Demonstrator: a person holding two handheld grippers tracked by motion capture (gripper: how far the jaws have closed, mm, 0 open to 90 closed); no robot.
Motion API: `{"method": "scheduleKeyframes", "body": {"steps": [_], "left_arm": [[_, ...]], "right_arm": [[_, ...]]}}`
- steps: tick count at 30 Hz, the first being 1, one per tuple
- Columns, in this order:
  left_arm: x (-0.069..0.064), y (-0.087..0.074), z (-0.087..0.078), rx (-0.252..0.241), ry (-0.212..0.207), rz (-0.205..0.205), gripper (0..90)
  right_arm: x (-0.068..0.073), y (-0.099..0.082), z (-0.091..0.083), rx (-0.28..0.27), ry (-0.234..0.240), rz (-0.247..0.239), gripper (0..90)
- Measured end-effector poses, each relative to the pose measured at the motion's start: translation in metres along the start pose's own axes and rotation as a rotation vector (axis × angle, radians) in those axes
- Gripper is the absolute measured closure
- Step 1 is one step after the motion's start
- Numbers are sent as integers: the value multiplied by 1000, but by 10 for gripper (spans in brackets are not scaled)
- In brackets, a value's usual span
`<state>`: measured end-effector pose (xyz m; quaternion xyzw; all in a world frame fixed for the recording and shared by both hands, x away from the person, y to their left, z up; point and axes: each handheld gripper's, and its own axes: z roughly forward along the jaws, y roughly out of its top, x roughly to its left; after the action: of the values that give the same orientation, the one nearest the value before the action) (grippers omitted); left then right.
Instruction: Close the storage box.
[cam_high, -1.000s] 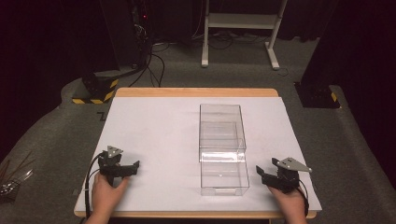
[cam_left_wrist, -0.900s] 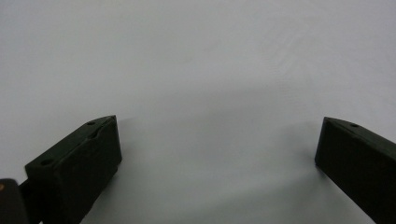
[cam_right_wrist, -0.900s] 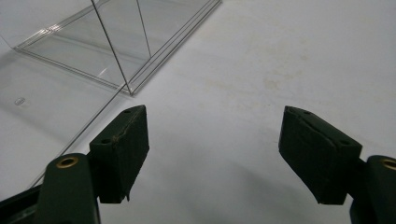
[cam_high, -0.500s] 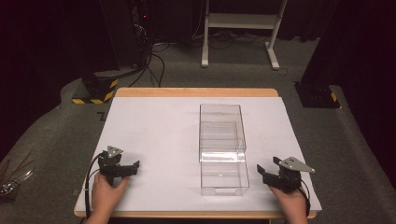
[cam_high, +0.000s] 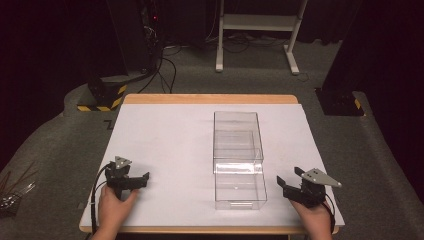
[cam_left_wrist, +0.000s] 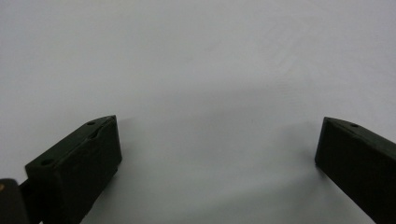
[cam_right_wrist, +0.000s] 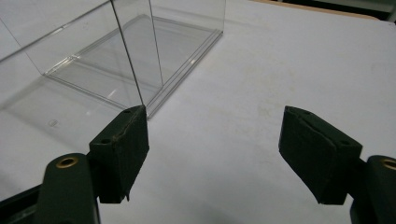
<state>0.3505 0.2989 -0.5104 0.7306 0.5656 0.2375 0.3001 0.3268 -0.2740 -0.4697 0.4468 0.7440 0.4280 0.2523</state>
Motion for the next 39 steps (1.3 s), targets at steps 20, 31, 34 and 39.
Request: {"method": "scheduleKeyframes", "body": {"steps": [20, 31, 34, 39], "left_arm": [[0, 0, 0, 0, 0, 0, 5], [0, 0, 0, 1, 0, 1, 6], [0, 0, 0, 1, 0, 1, 5], [0, 0, 0, 0, 0, 2, 6]], "right_arm": [[15, 9, -16, -48, 34, -25, 245], [26, 14, -27, -75, 60, -41, 245], [30, 15, -29, -81, 72, -43, 244], [36, 17, -32, -94, 86, -56, 244]]}}
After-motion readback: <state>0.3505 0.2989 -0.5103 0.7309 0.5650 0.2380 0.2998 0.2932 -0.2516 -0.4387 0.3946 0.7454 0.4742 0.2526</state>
